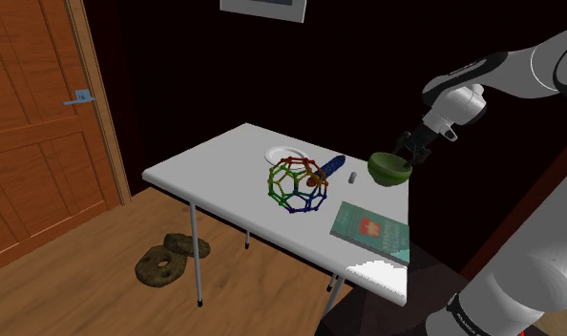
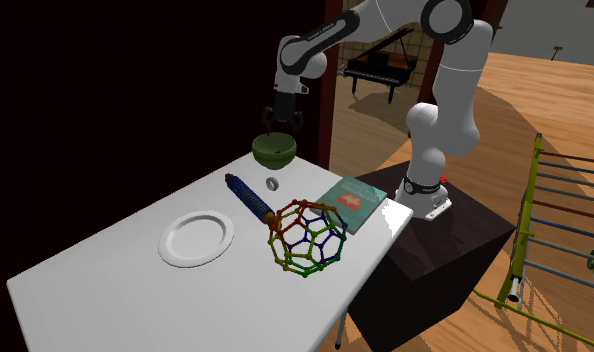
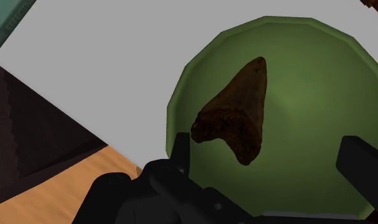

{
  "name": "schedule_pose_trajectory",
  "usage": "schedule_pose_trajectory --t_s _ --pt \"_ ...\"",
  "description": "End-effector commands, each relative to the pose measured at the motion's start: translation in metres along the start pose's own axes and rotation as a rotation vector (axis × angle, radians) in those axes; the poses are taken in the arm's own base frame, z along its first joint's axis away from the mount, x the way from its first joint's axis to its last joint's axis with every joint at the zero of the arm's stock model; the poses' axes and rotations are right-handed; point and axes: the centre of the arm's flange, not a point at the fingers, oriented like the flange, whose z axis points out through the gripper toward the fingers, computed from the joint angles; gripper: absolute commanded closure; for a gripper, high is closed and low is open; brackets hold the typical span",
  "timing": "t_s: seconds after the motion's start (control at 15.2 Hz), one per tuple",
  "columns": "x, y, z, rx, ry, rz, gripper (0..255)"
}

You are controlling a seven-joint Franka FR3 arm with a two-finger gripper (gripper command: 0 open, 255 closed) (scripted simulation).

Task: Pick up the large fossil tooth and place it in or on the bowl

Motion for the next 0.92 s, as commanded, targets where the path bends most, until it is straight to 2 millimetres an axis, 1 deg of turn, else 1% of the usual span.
schedule_pose_trajectory --t_s 0.0,0.26,0.33,0.86 --pt "0.0000 0.0000 0.0004 0.000 0.000 0.000 0" --pt "0.0000 0.0000 0.0003 0.000 0.000 0.000 0" --pt "0.0000 0.0000 0.0003 0.000 0.000 0.000 255" --pt "0.0000 0.0000 0.0003 0.000 0.000 0.000 255"
